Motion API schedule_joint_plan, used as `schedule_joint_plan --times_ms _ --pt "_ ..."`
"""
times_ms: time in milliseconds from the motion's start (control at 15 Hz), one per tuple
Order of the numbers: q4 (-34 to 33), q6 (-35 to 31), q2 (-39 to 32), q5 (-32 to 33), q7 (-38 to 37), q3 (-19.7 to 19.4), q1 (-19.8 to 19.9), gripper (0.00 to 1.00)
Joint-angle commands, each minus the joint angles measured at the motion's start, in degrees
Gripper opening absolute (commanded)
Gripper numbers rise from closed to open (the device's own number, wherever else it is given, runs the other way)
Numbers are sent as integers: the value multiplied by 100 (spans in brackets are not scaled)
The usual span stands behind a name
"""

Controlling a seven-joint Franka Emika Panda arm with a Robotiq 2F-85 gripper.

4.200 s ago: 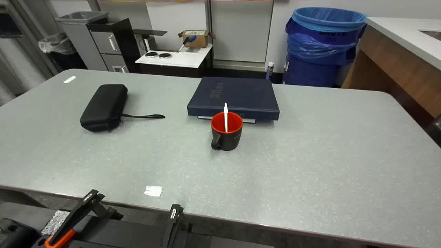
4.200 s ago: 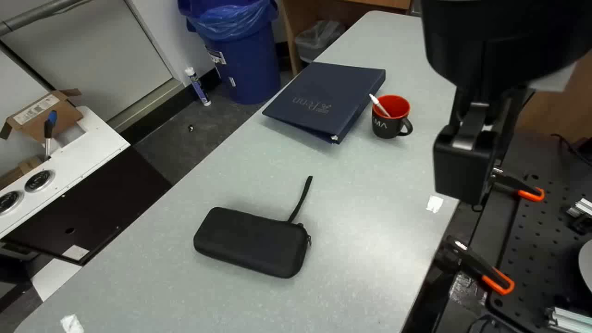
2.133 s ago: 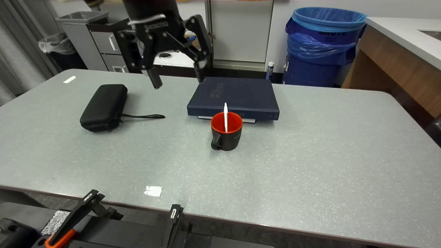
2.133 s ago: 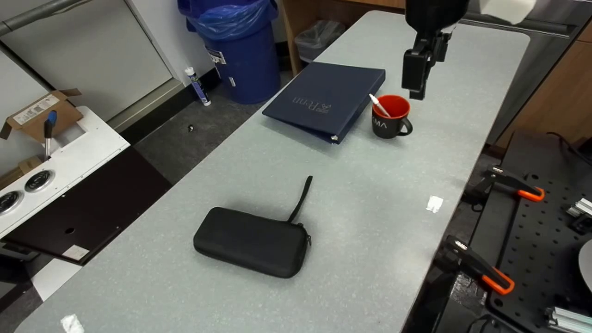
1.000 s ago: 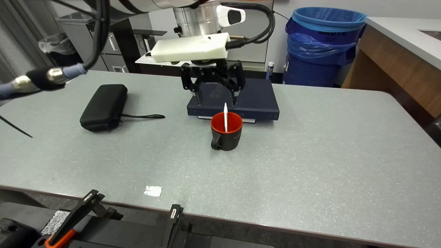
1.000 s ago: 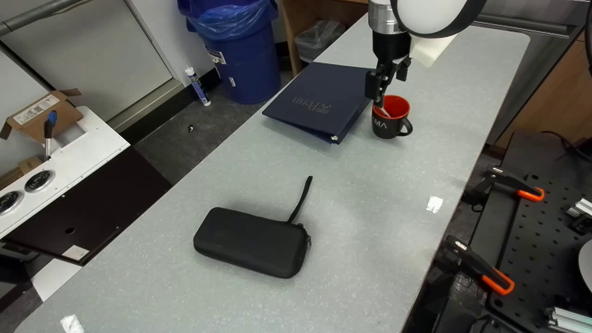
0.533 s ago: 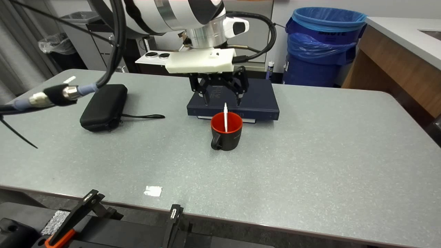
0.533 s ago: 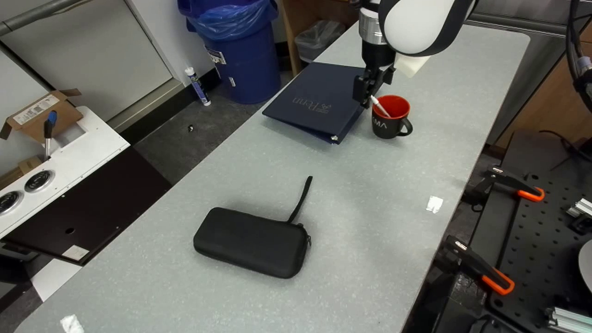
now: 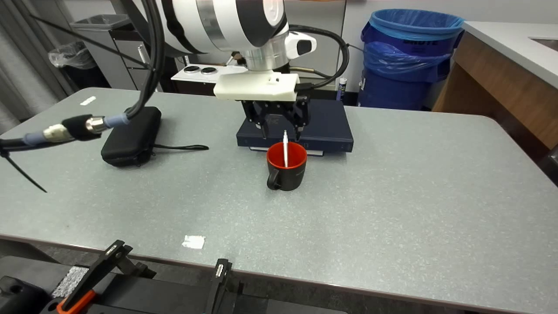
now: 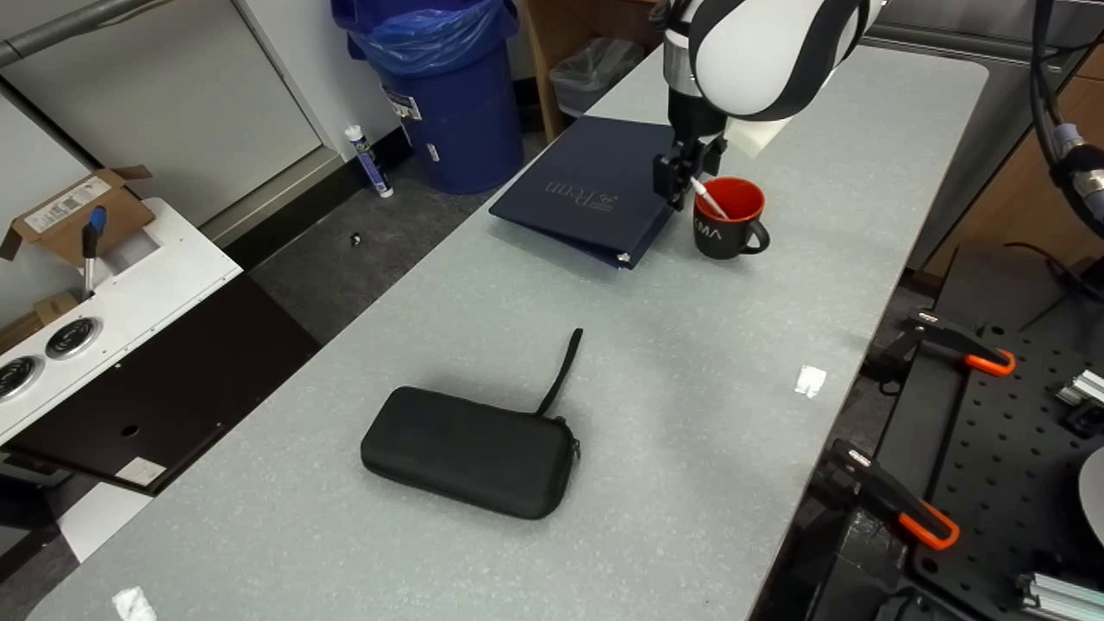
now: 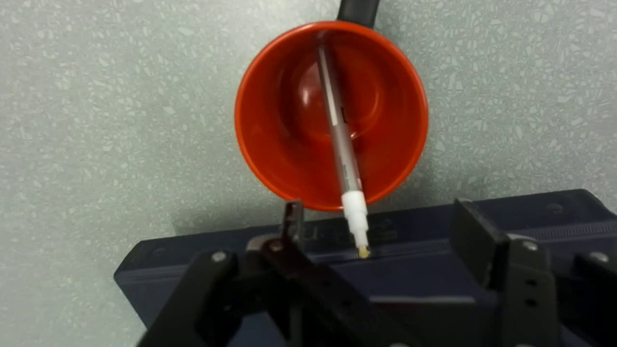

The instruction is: Remove the pen from the mug cup and put it on the table

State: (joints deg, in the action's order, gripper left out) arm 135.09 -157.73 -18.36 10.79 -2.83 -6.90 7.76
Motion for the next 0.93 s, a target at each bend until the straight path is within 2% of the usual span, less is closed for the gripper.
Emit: schedule_joint_plan --times_ms 0,400,533,667,867 --pt "-16 -215 -22 -403 428 87 97 51" --pt "-45 -208 -26 -572 652 102 105 3" --pt "-53 -186 -9 -548 653 83 97 0" --pt "18 14 136 -489 586 27 55 2" --pt "390 166 683 -334 561 -64 -16 2"
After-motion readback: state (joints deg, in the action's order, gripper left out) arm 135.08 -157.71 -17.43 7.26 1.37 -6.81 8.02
